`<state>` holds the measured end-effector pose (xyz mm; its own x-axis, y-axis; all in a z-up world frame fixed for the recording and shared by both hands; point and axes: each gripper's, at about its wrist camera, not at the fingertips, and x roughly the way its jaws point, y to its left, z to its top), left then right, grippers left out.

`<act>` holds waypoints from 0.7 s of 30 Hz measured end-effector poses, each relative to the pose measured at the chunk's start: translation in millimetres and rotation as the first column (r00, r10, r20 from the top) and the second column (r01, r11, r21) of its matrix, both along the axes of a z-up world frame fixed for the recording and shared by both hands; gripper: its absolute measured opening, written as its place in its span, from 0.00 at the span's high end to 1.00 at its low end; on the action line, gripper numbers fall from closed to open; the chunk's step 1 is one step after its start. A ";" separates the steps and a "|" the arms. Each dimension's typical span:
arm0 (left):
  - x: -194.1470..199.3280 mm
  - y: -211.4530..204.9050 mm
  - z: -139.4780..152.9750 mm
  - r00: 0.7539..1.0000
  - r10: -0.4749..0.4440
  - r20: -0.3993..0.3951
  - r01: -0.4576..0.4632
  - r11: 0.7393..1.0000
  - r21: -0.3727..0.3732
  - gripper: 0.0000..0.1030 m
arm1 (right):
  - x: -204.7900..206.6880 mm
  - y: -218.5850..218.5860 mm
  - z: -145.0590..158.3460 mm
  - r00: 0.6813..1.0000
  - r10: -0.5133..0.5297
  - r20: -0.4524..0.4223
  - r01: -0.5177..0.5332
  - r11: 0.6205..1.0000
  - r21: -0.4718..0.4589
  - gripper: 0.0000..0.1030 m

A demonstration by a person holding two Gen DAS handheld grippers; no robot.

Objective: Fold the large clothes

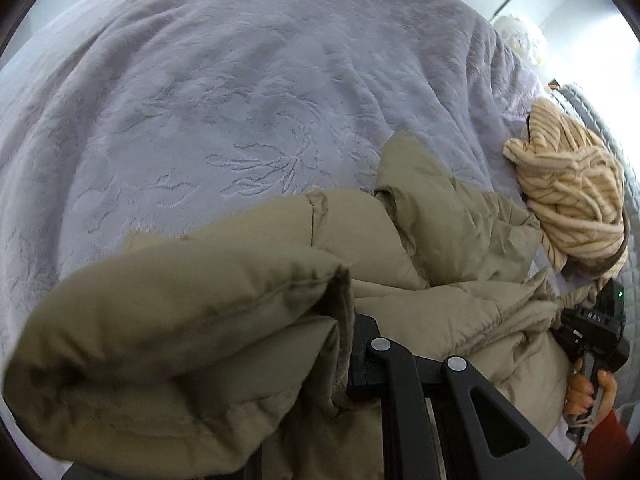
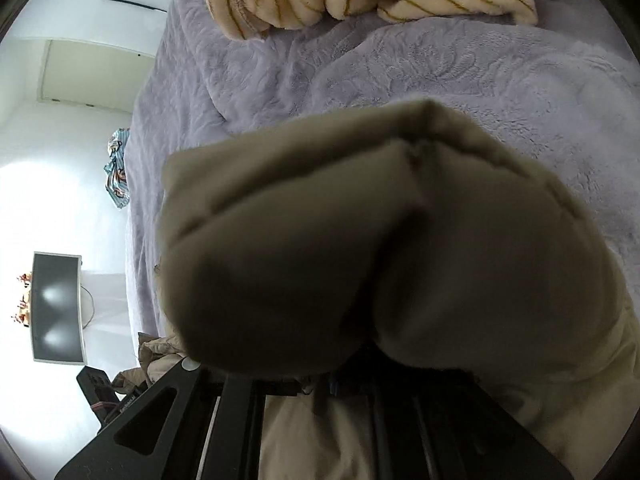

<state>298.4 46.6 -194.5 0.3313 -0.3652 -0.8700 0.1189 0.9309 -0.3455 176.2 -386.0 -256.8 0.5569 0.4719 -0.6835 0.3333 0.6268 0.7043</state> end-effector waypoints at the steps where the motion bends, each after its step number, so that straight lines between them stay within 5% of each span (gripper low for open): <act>1: -2.7 -0.6 3.8 1.000 -0.004 0.011 0.004 1.000 0.009 0.83 | 0.0 -0.4 0.1 1.000 0.000 0.001 0.000 1.000 -0.001 0.91; 8: -29.4 9.0 50.6 0.994 -0.030 0.101 0.030 1.000 0.000 0.76 | -9.1 4.9 39.8 0.999 0.039 0.024 -0.036 0.996 -0.087 0.86; 11: -42.0 9.7 63.9 0.990 -0.054 0.129 0.052 0.999 0.015 0.76 | -19.4 12.7 63.2 0.995 0.072 0.072 -0.060 0.984 -0.165 0.58; 12: -47.1 9.4 67.9 0.988 -0.066 0.139 0.064 0.998 0.020 0.76 | -22.4 14.5 68.8 0.993 0.075 0.088 -0.058 0.981 -0.186 0.41; 13: -49.5 9.6 70.4 0.987 -0.073 0.143 0.070 0.997 0.024 0.74 | -26.1 16.5 75.8 0.991 0.077 0.110 -0.053 0.976 -0.209 0.37; 15: -54.3 9.3 75.4 0.984 -0.088 0.157 0.085 0.996 0.027 0.61 | -29.4 19.5 83.5 0.988 0.093 0.127 -0.062 0.971 -0.232 0.37; 17: -56.6 10.3 79.9 0.981 -0.077 0.180 0.072 0.997 0.037 0.35 | -30.9 20.3 83.9 0.987 0.097 0.128 -0.068 0.974 -0.215 0.37; 20: -60.5 15.9 88.4 0.972 -0.046 0.229 0.035 0.998 0.054 0.29 | -35.0 25.4 80.9 0.986 0.116 0.118 -0.092 0.977 -0.192 0.38; 21: -61.1 16.5 89.9 0.972 -0.046 0.232 0.034 0.998 0.054 0.29 | -37.0 28.7 80.1 0.984 0.131 0.119 -0.107 0.975 -0.196 0.45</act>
<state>237.4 63.2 -104.7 0.5131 -0.3407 -0.7878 0.2282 0.9390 -0.2574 139.2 -357.3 -176.7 0.5945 0.4100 -0.6917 0.1616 0.7818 0.6022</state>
